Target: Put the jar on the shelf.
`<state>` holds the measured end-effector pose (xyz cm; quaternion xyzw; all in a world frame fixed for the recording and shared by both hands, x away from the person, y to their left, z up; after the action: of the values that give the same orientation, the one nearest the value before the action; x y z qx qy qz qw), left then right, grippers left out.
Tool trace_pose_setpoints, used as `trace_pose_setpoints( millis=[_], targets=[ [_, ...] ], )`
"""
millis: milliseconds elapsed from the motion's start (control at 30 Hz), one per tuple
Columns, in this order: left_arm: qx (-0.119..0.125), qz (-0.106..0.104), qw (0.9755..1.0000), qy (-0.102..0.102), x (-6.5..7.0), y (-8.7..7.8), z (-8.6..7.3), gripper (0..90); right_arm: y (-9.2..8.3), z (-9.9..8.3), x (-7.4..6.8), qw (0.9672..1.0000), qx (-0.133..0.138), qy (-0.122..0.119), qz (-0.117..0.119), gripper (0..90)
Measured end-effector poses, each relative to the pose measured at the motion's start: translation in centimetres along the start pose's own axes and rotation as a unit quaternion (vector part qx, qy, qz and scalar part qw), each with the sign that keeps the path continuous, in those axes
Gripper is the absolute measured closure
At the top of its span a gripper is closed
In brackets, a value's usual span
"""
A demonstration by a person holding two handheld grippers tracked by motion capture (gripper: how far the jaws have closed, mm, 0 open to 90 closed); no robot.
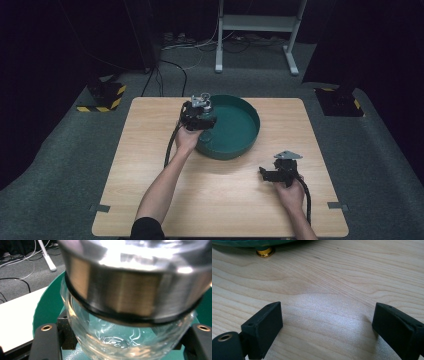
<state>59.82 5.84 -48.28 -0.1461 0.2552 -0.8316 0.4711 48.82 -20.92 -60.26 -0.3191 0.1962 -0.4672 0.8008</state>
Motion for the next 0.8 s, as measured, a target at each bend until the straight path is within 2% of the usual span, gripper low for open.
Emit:
trace_pose_setpoints(
  millis=[800],
  targets=[
    [0.013,-0.007,0.9999,0.003,0.04,-0.28,-0.79,30.4,0.00,0.00,0.00,1.0000,0.000,0.000,0.000,9.5]
  ],
)
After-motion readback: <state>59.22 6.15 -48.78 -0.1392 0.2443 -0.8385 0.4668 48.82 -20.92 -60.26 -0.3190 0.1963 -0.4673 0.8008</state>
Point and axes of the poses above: each handheld gripper's, and its own axes: y roughly forward along the jaws, z roughly out of its top, x roughly to its right, the point moved 9 cm from there along y, roughly forward along the jaws, and after that the axes turned 2 degrees about z, right-handed, at the moved point
